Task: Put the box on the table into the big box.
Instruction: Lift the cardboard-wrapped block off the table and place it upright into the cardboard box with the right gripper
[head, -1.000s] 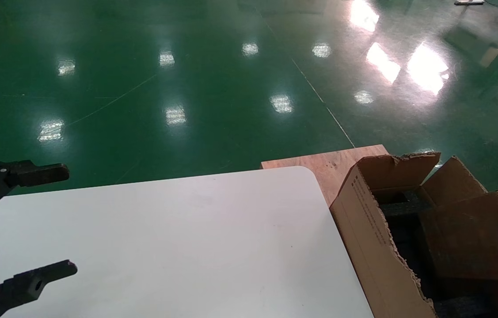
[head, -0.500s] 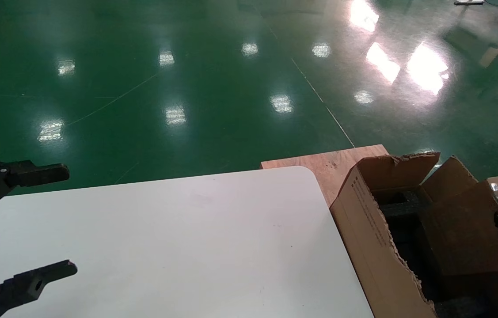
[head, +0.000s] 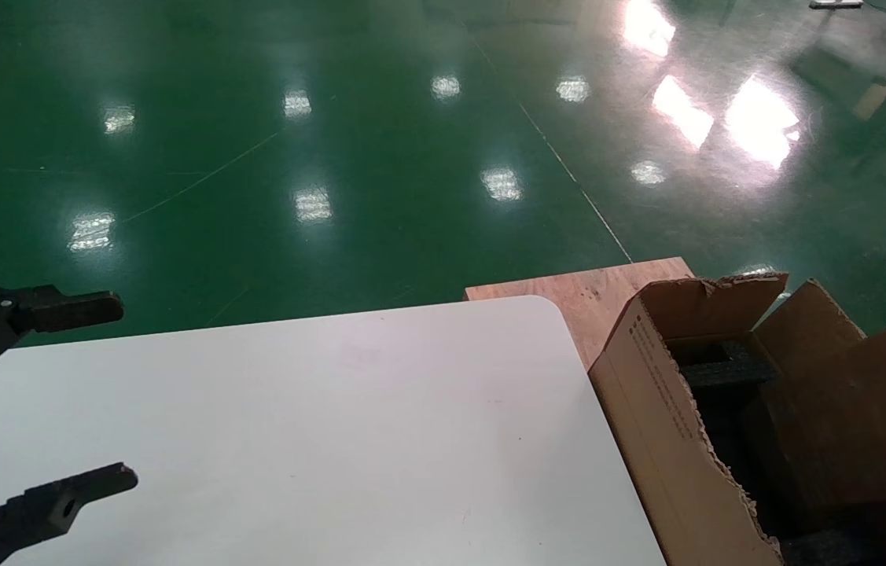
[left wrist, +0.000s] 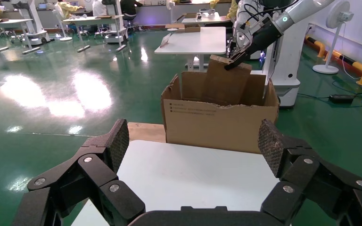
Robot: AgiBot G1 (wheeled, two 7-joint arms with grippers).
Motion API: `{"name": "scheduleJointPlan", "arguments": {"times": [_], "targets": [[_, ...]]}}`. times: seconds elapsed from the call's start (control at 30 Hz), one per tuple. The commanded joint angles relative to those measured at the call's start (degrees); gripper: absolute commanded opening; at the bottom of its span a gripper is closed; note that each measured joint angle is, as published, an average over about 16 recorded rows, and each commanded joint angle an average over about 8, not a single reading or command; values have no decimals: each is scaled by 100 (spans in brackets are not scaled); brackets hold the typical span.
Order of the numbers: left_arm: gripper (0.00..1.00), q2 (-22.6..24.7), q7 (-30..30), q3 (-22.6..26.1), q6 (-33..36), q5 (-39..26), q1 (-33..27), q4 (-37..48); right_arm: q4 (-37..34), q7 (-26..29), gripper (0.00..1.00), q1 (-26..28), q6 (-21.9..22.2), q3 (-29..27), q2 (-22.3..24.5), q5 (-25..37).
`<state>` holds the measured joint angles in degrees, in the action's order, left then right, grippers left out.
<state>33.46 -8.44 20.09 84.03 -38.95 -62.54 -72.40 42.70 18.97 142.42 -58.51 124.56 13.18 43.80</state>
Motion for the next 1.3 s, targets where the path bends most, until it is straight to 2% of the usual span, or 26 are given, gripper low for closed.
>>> {"name": "scheduleJointPlan", "arguments": {"times": [0.03,0.23,0.47,1.23,1.27,1.3], "targets": [[100,0,0,0,0,0,0,0,40,39,0,-121,-29,-220,52,136],[100,0,0,1,0,0,0,0,418,304,0,-401,111,-631,199,474],[100,0,0,1,0,1,0,0,753,610,0,-610,347,-823,337,729],[100,-1,1,3,-1,2,-1,0,937,894,0,-788,601,-744,307,965],[100,-1,1,3,-1,2,-1,0,931,893,3,-786,608,-729,296,965],[100,-1,1,3,-1,2,-1,0,923,891,11,-783,614,-713,282,966]]}}
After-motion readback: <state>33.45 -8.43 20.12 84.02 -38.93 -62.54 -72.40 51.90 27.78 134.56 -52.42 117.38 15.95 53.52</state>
